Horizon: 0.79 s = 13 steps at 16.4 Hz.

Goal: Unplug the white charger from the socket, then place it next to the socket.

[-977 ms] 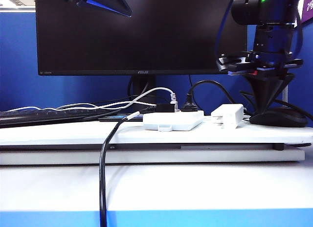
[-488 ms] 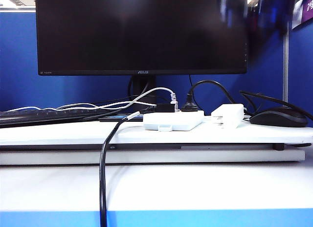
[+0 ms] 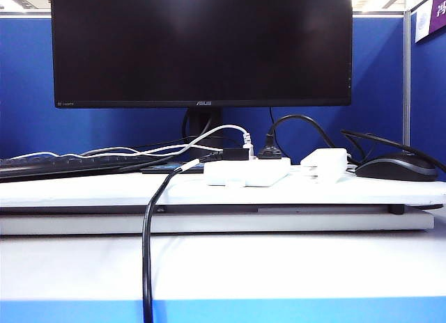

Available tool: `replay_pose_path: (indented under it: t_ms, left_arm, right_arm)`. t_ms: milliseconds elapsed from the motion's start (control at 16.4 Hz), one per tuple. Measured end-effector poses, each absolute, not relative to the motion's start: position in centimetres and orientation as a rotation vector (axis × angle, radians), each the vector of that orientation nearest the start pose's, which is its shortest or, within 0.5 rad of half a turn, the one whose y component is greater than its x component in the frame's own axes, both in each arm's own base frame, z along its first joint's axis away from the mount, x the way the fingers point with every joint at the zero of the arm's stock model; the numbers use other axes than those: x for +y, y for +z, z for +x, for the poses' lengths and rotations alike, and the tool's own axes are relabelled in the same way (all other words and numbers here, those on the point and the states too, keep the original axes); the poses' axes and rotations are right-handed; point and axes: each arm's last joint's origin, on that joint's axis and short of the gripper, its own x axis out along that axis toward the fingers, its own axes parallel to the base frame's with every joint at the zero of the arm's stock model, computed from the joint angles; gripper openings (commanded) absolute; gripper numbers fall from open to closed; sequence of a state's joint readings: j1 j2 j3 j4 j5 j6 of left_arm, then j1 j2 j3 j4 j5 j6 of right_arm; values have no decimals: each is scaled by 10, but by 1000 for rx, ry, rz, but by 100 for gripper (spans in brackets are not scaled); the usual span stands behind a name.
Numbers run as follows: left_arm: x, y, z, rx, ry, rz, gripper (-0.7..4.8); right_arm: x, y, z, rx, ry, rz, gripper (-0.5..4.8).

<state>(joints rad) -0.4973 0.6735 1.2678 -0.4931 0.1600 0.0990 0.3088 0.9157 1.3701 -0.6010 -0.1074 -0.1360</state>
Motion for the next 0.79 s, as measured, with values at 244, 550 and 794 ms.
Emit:
replay_pose_path:
  t_ms: [244, 550, 794]
  left_arm:
    - [-21, 417, 31, 135, -638, 125, -5]
    - [-36, 343, 56, 247, -660, 116, -5]
    - [-56, 289, 92, 173, -700, 96, -5]
  right_arm:
    - [39, 396, 112, 63, 417, -84, -6]
    - [33, 293, 103, 77, 325, -28, -6]
    - [33, 219, 102, 232, 298, 36, -6]
